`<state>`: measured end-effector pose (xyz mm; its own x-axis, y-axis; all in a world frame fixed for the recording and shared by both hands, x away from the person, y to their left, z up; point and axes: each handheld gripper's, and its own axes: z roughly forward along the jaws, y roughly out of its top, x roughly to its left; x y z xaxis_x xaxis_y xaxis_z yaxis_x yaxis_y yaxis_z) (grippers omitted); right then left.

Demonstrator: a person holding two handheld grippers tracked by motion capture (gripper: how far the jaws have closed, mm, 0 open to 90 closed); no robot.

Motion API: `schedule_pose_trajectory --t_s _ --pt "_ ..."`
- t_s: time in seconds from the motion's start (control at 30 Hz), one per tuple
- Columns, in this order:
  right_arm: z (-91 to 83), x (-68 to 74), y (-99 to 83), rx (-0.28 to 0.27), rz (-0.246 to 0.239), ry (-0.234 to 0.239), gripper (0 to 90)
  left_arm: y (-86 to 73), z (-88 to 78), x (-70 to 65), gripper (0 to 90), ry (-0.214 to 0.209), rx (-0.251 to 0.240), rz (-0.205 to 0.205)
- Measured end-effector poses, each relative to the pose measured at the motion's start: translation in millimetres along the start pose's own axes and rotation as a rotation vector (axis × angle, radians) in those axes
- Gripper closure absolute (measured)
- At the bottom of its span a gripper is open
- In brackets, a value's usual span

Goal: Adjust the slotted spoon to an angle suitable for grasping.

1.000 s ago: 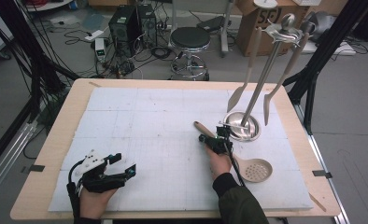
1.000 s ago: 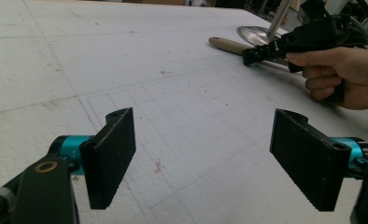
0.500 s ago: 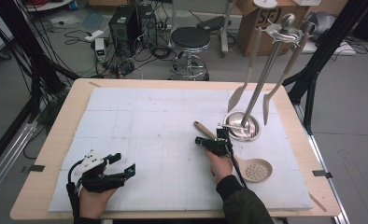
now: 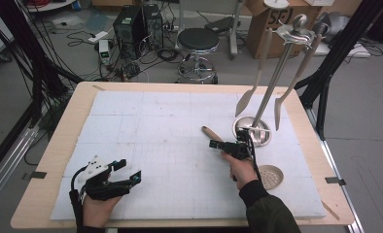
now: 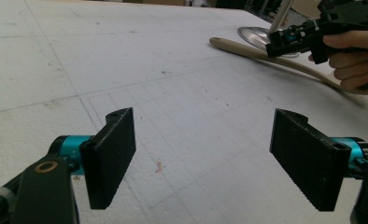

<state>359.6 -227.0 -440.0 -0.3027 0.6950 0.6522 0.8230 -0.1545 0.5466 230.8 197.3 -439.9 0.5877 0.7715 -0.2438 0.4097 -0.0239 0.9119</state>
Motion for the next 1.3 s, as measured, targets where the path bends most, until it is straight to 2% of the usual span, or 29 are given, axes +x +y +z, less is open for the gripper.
schedule_pose_trajectory --t_s 0.23,0.63,1.03,1.3 --pt "-16.9 -5.3 7.6 -0.017 -0.005 0.011 54.4 0.1 1.0 0.3 23.1 0.002 0.004 0.004" --pt "-38.7 -15.8 16.8 0.002 -0.015 -0.001 53.1 0.4 2.5 0.2 23.1 -0.003 0.005 0.002" --pt "-53.7 -24.6 22.4 0.070 -0.031 0.009 53.1 0.8 4.9 -0.2 23.1 -0.004 0.011 0.004" --pt "-58.6 -30.6 24.9 0.131 -0.053 -0.028 53.2 0.5 4.8 0.2 23.1 -0.005 0.010 0.005"
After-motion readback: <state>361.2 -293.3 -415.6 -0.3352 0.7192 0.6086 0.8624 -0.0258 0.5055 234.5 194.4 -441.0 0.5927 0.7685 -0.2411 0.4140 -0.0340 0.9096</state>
